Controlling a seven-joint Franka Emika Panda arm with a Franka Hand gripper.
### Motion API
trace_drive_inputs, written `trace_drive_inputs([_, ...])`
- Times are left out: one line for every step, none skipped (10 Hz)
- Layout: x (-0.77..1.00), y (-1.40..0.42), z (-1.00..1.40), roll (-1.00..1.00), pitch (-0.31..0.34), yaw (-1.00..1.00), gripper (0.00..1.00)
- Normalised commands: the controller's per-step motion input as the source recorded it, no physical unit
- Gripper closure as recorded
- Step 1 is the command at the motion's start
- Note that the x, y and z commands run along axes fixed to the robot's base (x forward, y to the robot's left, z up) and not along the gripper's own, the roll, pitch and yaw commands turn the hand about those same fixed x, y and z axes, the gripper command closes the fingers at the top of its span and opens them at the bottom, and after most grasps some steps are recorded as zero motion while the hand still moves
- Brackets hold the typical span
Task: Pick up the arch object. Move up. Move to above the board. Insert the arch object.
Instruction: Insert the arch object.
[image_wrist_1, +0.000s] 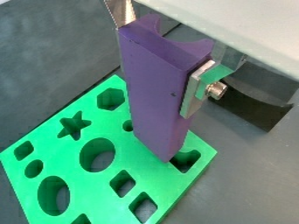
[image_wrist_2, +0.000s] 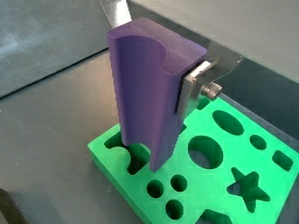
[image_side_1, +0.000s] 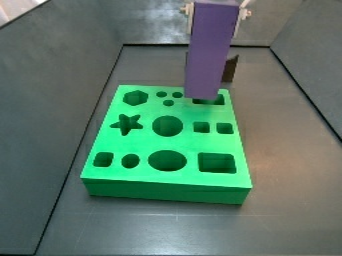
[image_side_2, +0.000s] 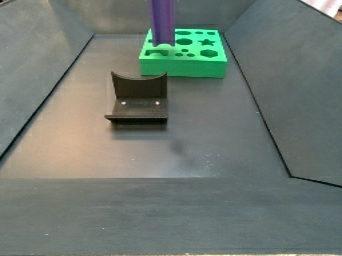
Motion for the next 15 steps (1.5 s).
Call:
trace_drive_inputs([0.7,-0.09,-0.13,0.23,0.273,0.13,1.0])
trace_drive_inputs([0.48,0.0,-0.07,0.12,0.15,0.07,1.0])
trace_drive_inputs([0.37,0.03,0.0,0.03,0.111,0.15,1.0])
trace_drive_inputs([0.54,0.09,0.0,0.04,0.076,0.0,1.0])
trace_drive_inputs([0.39,0.09,0.03,0.0,0.073,-0.07,1.0])
trace_drive_inputs([0.38,0.12,0.0,0.0,0.074,0.0,1.0])
trace_drive_inputs([0.51,0.06,0.0,0.01,0.079,0.0,1.0])
trace_drive_inputs([0.6,0.07,0.0,0.03,0.076,-0.11,1.0])
trace_drive_inputs([0.49,0.03,0.0,0.04,0.094,-0.01,1.0])
trace_drive_inputs([0.29,0.0,-0.06,0.04,0.071,0.06,1.0])
trace_drive_inputs([0.24,0.0,-0.07,0.03,0.063,0.08,1.0])
trace_drive_inputs([0.0,-0.08,-0.19,0.15,0.037,0.09,1.0])
trace_drive_inputs([0.0,-0.13,-0.26,0.26,0.059,0.13,1.0])
trace_drive_inputs([0.0,-0.23,-0.27,0.37,0.109,0.17,1.0])
trace_drive_inputs([0.0,-0.29,-0.21,0.41,0.136,0.18,1.0])
